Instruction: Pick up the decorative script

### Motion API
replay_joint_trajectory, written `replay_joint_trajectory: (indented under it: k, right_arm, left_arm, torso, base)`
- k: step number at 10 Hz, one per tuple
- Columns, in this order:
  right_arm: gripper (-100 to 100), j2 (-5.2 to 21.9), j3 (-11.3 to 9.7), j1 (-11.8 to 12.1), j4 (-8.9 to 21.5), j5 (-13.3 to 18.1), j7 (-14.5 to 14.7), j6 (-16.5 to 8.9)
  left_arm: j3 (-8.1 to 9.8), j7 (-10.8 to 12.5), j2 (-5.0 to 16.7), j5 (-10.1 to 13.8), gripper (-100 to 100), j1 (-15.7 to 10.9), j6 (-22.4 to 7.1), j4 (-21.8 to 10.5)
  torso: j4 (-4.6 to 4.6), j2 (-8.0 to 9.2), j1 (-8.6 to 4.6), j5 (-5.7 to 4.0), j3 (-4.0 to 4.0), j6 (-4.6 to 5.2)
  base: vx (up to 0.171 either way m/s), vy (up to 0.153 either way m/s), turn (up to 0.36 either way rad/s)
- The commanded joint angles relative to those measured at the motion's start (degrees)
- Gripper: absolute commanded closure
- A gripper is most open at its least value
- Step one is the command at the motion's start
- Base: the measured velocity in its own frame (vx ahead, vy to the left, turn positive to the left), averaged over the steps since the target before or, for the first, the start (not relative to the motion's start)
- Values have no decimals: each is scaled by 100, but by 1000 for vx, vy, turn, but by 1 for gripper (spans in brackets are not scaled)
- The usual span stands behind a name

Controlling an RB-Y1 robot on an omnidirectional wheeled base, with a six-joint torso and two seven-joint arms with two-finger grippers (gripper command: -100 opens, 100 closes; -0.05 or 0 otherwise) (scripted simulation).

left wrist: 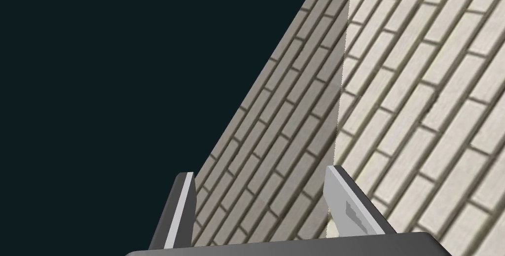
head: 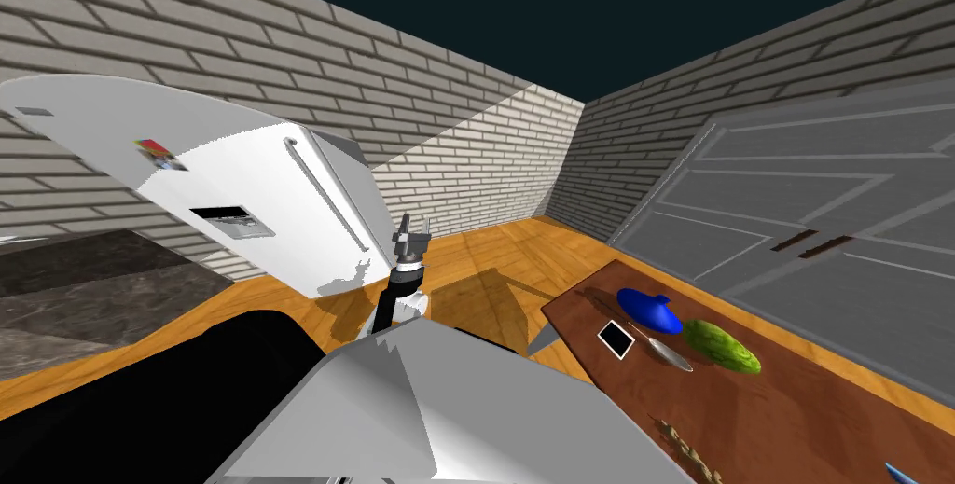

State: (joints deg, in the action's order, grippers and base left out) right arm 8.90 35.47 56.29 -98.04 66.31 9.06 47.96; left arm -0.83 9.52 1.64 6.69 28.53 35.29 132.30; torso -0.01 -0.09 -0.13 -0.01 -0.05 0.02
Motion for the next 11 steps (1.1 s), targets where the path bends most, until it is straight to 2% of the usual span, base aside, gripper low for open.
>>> replay_joint_trajectory:
  k: [1, 2, 3, 4, 5, 6, 7, 8, 9, 10, 11]
  right_arm:
    - [-100, -17, 80, 77, 48, 275, 19, 49]
    - [-100, -26, 242, 138, 278, 456, 88, 140]
    - [-100, -26, 242, 138, 278, 613, 88, 140]
    - [-100, -36, 398, 191, 507, 788, 154, 232]
    - [-100, -36, 398, 191, 507, 943, 154, 232]
    - [-100, -47, 546, 236, 699, 1132, 218, 323]
    - [-100, -47, 546, 236, 733, 1261, 218, 323]
    - [-100, -59, 687, 274, 950, 1462, 280, 413]
    - [-100, -59, 687, 274, 954, 1567, 280, 413]
    - [-100, -74, 819, 306, 1169, 1761, 340, 501]
    - [-100, -74, 819, 306, 1169, 1859, 340, 501]
  left_arm:
    - [0, 0, 0, 0, 0, 0, 0, 0]
    - [1, 0, 0, 0, 0, 1, 0, 0]
    - [0, 0, 0, 0, 0, 0, 0, 0]
    - [1, 0, 0, 0, 0, 1, 0, 0]
    - [0, 0, 0, 0, 0, 0, 0, 0]
    - [1, 0, 0, 0, 0, 1, 0, 0]
    - [0, 0, 0, 0, 0, 0, 0, 0]
    - [1, 0, 0, 0, 0, 1, 0, 0]
    - [1, 0, 0, 0, 0, 0, 0, 0]
    - [1, 0, 0, 0, 0, 1, 0, 0]
    - [1, 0, 0, 0, 0, 1, 0, 0]
  torso:
    - [0, 0, 0, 0, 0, 0]
    - [-1, 0, 2, 0, 0, 5]
    - [0, -1, 1, 0, -1, 1]
    - [0, 3, 2, 0, 1, 6]
    - [1, 4, -2, 0, 2, 0]
    - [1, 5, -1, -1, 2, 7]
    - [0, 1, -3, -1, 0, 1]
    - [0, 4, -1, -1, 1, 7]
    - [1, 6, -2, -1, 3, 3]
    - [1, 5, -3, -2, 2, 6]
    - [1, 7, -4, -1, 3, 3]
  base:
    - [42, -43, 181]
    - [44, -37, 306]
    - [29, -42, 164]
    - [28, -51, 372]
    - [23, -53, 183]
    - [35, -51, 316]
    - [21, -51, 188]
    - [15, -56, 296]
    - [18, -58, 176]
    - [11, -60, 296]
    - [10, -55, 184]
